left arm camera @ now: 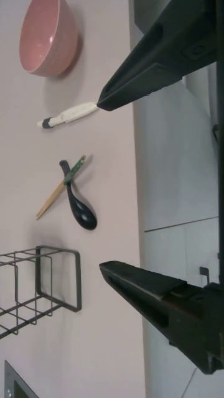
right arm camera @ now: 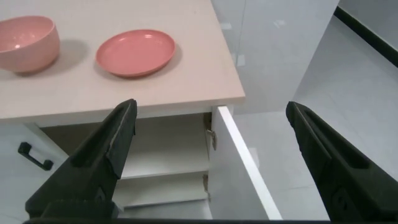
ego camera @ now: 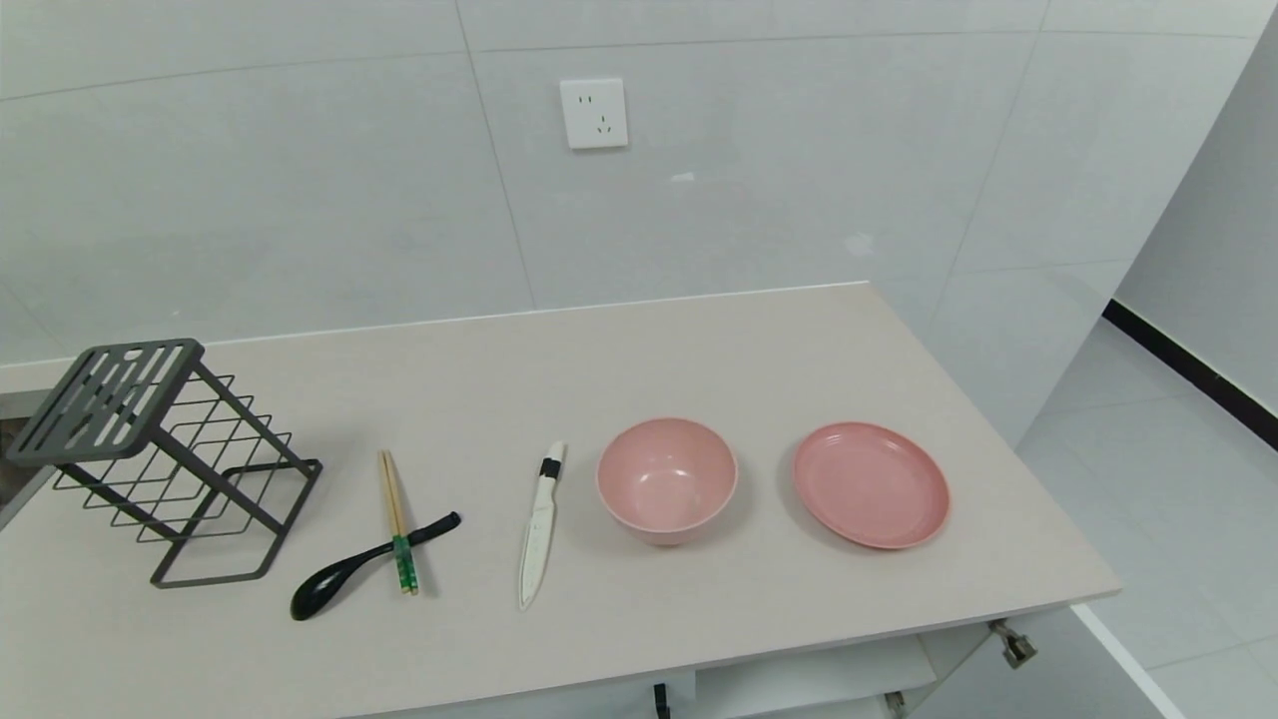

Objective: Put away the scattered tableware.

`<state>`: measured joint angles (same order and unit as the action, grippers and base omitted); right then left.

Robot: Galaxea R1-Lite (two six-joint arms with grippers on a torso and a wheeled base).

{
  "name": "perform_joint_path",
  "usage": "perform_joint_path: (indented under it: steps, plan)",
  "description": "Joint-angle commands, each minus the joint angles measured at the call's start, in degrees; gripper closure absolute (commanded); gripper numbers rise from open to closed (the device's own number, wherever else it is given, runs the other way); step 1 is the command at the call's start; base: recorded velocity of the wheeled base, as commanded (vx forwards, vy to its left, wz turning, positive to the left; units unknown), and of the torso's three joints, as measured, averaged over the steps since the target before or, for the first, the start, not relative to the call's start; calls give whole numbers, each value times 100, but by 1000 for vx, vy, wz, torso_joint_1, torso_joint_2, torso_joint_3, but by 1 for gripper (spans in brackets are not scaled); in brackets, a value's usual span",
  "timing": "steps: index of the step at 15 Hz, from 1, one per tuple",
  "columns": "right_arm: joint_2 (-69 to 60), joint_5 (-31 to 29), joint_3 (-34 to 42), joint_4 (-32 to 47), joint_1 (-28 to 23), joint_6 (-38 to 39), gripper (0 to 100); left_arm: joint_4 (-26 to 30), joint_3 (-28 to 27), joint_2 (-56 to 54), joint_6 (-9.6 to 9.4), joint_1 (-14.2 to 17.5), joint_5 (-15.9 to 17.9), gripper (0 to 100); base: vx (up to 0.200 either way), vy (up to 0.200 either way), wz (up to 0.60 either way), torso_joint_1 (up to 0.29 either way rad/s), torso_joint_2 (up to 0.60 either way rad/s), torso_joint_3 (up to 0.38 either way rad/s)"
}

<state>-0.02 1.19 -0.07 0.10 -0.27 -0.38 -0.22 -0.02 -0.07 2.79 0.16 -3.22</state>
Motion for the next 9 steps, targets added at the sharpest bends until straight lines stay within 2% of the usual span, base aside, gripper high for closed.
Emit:
perform_joint_path:
  steps: [1,9]
  plan:
    - [2,4,-1,-1,0,3,0,4,2,7,2,2,-3,0,0,0,0,207,-422,-203]
    - [2,127,7,-19,9,-85,0,4,2,7,-51,2,5,0,0,0,0,17,-32,-15]
